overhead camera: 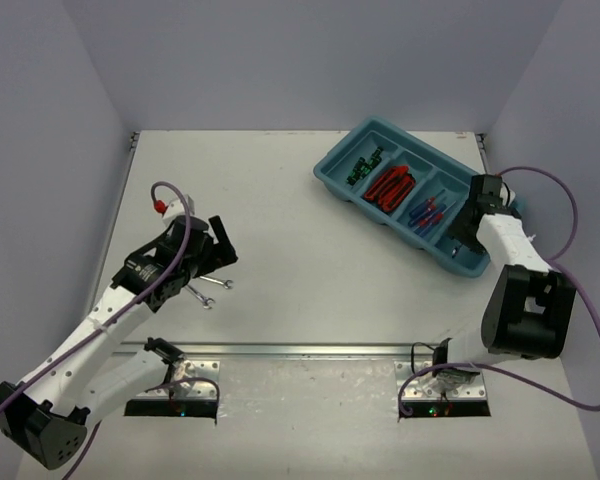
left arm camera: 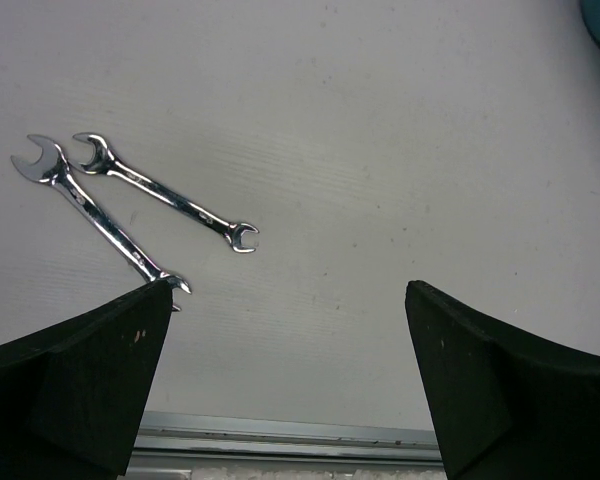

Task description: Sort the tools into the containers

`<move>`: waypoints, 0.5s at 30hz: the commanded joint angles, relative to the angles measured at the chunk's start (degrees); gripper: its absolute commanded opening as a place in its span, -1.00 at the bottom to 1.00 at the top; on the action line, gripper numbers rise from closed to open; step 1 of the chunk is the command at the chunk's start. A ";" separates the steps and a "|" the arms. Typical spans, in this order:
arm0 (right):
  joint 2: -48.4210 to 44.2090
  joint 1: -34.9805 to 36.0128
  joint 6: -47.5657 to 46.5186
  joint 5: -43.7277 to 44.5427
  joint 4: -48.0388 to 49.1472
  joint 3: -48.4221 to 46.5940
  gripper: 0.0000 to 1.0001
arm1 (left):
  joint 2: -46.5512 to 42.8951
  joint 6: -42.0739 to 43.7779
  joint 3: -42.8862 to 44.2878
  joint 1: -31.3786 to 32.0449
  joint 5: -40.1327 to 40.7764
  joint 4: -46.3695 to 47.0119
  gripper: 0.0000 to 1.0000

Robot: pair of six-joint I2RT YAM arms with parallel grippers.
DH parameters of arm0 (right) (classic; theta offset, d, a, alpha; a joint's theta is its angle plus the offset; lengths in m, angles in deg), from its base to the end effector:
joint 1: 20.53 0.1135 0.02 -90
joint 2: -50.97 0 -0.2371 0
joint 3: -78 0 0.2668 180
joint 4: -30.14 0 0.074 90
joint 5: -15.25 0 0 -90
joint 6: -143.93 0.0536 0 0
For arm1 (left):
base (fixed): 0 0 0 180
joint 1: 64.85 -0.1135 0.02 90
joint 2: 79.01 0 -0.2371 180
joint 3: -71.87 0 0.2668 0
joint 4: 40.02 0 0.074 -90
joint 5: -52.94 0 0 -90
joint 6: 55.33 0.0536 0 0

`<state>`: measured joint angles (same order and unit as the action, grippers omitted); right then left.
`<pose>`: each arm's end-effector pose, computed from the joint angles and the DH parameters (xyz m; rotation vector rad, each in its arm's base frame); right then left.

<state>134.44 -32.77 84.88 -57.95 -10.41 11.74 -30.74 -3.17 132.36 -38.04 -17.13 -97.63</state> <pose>0.3043 -0.0819 0.1641 1.0318 2.3132 -0.2498 0.1959 -0.0785 0.2584 -0.3867 2.2769 -0.1633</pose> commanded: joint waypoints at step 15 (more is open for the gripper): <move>-12.58 7.95 -4.81 -19.04 6.67 0.41 0.98 | 15.18 -23.18 1.61 -15.24 2.73 -1.19 1.00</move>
<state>122.08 -25.73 82.67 -69.30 -5.76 11.57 -19.52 -16.64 131.62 -48.29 -18.11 -95.67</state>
